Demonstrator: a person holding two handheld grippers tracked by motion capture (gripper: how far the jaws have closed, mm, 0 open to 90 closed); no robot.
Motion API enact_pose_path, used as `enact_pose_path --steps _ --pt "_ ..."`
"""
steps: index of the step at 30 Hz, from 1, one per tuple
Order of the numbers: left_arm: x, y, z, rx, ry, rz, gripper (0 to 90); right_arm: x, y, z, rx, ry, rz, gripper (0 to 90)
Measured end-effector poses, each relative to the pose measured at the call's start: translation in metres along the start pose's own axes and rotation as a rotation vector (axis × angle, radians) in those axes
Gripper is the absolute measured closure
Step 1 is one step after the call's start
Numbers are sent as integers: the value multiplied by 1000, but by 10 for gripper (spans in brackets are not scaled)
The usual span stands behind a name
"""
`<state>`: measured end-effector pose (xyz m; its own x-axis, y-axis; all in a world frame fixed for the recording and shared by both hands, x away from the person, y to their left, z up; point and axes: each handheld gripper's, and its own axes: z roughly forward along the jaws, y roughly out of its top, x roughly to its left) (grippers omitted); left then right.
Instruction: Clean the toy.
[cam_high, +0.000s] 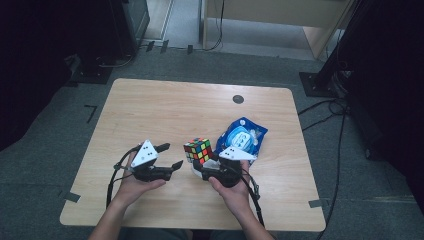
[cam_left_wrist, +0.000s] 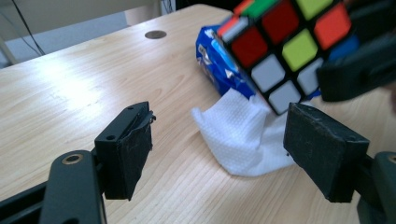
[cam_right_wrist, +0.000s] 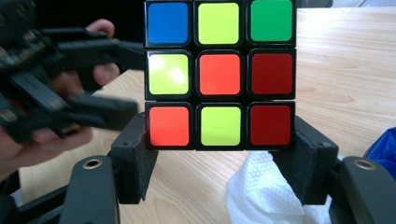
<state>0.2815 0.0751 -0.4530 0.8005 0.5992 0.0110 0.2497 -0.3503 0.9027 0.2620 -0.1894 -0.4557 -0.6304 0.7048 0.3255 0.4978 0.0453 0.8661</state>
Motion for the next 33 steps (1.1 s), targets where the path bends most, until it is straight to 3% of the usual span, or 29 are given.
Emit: enact_pose_path --steps 6,7,10,13,17,27,33 --pt "-15 -1 9 58 55 130 239 5 7 -4 24 36 19 350" --pt "-15 -1 9 58 55 130 239 6 8 -4 30 45 22 350" --pt "-22 -2 12 67 95 204 243 9 11 -4 59 69 33 350" --pt "-25 -2 12 63 106 236 245 11 11 -2 84 82 49 350" --pt "-30 -2 13 60 120 264 247 10 10 1 107 89 70 350" --pt "-40 -4 19 45 93 283 303 12 7 6 149 106 93 349" --pt "-42 -5 20 34 99 282 321 9 8 5 131 119 114 346"
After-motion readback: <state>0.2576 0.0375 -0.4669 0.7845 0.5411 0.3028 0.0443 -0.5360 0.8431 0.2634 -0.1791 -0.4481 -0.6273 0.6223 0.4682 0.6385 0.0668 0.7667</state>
